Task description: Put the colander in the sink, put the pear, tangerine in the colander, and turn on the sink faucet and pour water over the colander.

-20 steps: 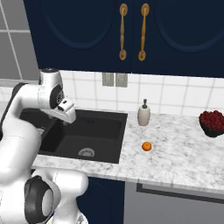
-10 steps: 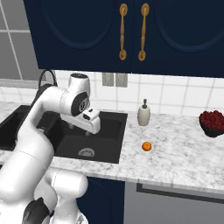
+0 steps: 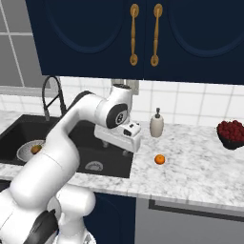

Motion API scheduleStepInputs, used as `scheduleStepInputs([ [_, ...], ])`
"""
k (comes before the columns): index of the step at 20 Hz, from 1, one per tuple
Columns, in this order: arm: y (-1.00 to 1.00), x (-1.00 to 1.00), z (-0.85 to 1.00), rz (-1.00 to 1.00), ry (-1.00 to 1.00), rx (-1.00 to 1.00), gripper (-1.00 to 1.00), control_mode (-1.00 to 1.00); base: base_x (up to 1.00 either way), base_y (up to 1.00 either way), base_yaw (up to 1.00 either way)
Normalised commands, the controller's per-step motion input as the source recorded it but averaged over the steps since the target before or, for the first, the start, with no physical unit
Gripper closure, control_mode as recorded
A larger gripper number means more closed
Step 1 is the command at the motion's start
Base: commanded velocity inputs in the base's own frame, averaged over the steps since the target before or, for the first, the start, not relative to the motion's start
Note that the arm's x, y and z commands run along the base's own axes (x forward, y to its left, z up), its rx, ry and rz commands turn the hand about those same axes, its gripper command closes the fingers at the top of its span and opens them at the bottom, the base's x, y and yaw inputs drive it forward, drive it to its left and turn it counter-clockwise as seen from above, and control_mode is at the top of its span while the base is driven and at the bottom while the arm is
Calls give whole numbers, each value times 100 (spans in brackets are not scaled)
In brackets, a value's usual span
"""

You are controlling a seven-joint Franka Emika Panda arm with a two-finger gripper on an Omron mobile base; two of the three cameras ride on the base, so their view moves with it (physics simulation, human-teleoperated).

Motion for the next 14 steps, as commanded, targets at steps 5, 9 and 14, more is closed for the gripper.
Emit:
scheduleStepInputs([
  [5, -91, 0, 0, 0, 20, 0, -100, -100, 0, 0, 0],
  [9, -41, 0, 0, 0, 11, 0, -100, -100, 0, 0, 0],
  [14, -40, 0, -14, 0, 4, 0, -100, -100, 0, 0, 0],
])
